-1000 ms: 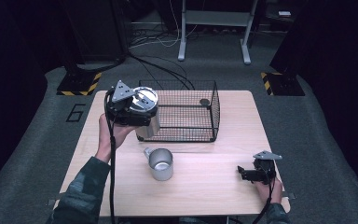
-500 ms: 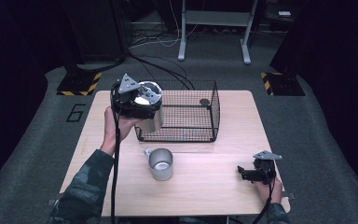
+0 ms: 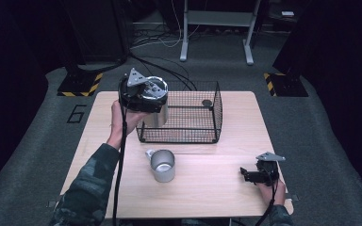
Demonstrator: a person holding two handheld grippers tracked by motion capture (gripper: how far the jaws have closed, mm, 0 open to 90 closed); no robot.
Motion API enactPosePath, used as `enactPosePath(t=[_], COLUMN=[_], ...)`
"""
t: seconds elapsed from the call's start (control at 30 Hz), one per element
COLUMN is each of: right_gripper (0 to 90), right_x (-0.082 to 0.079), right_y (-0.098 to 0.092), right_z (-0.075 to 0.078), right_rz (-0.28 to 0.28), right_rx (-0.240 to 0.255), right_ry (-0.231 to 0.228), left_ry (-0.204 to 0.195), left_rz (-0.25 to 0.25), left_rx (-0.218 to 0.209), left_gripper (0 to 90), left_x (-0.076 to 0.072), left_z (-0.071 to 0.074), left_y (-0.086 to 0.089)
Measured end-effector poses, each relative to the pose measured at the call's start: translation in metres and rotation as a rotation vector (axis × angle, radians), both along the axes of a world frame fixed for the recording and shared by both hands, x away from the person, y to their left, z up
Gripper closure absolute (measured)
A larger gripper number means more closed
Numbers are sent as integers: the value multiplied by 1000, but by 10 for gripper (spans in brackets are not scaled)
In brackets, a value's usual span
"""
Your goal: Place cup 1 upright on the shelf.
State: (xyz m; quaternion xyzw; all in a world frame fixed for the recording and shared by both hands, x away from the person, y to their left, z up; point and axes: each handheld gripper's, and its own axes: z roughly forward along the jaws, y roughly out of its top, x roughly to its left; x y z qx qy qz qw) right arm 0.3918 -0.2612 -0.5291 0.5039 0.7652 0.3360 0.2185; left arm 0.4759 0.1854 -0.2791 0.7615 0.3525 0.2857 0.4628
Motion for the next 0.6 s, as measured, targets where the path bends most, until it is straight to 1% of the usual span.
enactPosePath(t=[0.13, 0.2, 0.4, 0.6], right_gripper=[83, 84, 85, 85], right_x=[0, 0, 0, 0], right_y=[0, 0, 0, 0], right_z=[0, 0, 0, 0], right_rz=[2, 2, 2, 2], right_rx=[0, 0, 1, 1], right_ry=[-2, -2, -2, -2], left_ry=[-1, -6, 6, 13], left_rz=[0, -1, 2, 14], left_rx=[-2, 4, -6, 6], left_gripper=[38, 38, 38, 38], left_x=[5, 8, 18, 26], left_z=[-1, -2, -5, -4], left_y=[-4, -6, -9, -10])
